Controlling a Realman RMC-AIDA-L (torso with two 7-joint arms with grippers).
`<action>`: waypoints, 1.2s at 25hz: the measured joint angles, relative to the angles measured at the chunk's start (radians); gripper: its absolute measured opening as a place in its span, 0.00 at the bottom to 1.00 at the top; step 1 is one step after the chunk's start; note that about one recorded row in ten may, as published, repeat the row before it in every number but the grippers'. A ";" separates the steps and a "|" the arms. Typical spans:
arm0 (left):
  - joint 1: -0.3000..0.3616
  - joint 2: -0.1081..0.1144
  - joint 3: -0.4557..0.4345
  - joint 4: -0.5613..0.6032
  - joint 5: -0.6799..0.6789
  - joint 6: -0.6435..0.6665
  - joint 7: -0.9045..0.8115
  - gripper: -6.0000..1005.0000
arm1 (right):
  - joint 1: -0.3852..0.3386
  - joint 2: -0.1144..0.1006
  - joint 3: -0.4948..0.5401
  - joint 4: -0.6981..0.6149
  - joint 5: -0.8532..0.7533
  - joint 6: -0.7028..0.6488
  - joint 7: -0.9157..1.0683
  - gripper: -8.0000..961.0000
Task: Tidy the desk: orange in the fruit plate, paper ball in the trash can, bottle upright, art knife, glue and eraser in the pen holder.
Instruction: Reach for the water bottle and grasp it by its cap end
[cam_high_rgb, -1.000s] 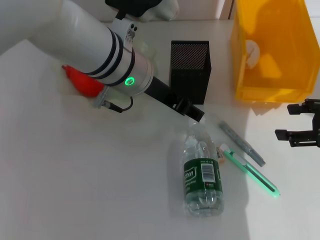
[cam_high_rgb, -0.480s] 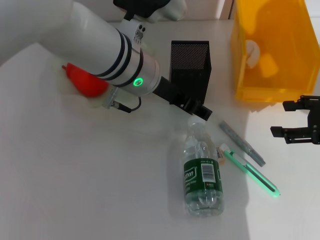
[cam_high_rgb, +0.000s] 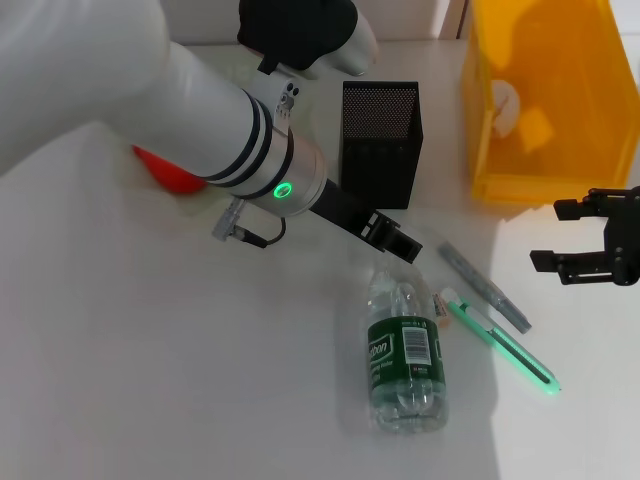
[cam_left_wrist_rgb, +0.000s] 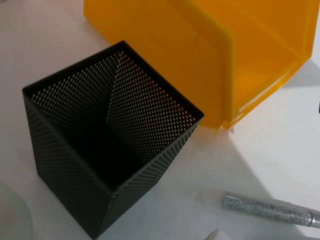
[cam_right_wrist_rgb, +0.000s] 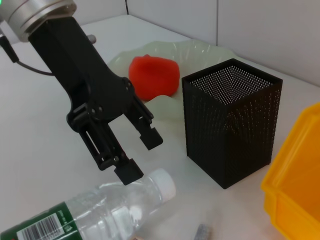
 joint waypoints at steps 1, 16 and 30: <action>0.000 0.000 -0.001 -0.013 -0.010 -0.006 0.000 0.84 | 0.000 0.000 0.000 0.000 0.000 0.005 -0.003 0.82; -0.017 0.000 -0.038 -0.137 -0.099 -0.044 0.001 0.84 | 0.021 0.012 -0.002 0.003 -0.009 0.019 -0.014 0.82; -0.019 0.000 -0.051 -0.201 -0.192 -0.087 0.007 0.84 | 0.050 0.012 -0.002 0.028 -0.038 0.025 -0.014 0.82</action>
